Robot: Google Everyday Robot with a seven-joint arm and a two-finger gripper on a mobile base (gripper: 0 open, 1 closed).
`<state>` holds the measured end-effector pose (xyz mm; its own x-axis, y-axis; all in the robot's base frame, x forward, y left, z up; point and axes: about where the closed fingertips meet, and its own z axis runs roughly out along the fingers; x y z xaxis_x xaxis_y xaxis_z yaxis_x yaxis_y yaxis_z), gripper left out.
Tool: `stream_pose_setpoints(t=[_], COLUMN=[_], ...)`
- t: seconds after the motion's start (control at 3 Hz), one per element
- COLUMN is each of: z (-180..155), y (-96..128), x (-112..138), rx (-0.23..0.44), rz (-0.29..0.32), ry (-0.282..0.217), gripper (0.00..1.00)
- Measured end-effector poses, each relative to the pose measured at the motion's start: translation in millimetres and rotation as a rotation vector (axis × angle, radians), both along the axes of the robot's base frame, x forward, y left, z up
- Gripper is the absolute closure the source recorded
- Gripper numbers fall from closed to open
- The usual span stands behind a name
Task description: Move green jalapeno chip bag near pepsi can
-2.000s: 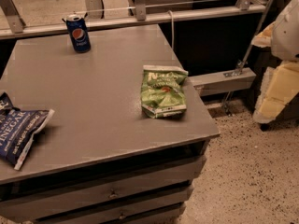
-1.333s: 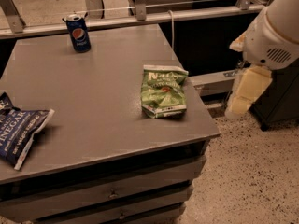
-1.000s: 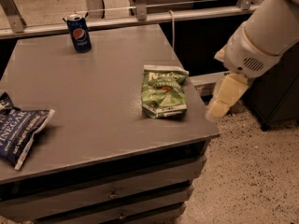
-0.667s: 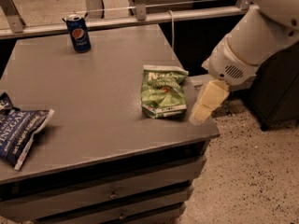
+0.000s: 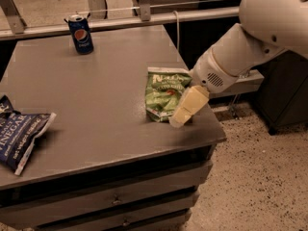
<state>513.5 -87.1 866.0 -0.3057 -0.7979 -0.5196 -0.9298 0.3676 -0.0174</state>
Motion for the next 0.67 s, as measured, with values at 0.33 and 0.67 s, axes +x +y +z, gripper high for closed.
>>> stream_pose_setpoints(t=[0.33,0.67], z=[-13,-27], y=[18,23], x=[5,8], rx=[0.044,0.064], rz=[-0.003,-0.004], ry=[-0.003,-0.015], gripper=[0.17,0.41])
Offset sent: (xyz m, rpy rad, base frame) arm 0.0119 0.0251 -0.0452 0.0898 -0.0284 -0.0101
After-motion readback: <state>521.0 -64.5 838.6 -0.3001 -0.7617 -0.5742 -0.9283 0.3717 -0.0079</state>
